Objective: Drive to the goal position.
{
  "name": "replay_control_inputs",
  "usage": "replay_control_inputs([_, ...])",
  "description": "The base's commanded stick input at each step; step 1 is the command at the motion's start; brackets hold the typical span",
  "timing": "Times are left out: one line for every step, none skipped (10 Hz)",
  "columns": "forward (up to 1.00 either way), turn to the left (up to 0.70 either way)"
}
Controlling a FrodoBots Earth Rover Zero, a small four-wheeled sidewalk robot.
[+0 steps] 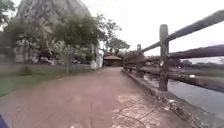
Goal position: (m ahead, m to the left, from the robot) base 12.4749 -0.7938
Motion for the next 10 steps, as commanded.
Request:
replay_control_inputs([1.0,0.14])
replay_control_inputs([1.0,0.1])
replay_control_inputs([1.0,0.0])
replay_control_inputs([1.0,0.0])
replay_control_inputs([1.0,0.06])
replay_control_inputs([1.0,0.08])
replay_control_inputs([1.0,0.04])
replay_control_inputs([1.0,0.01])
replay_control_inputs([1.0,0.04])
replay_control_inputs([1.0,0.0])
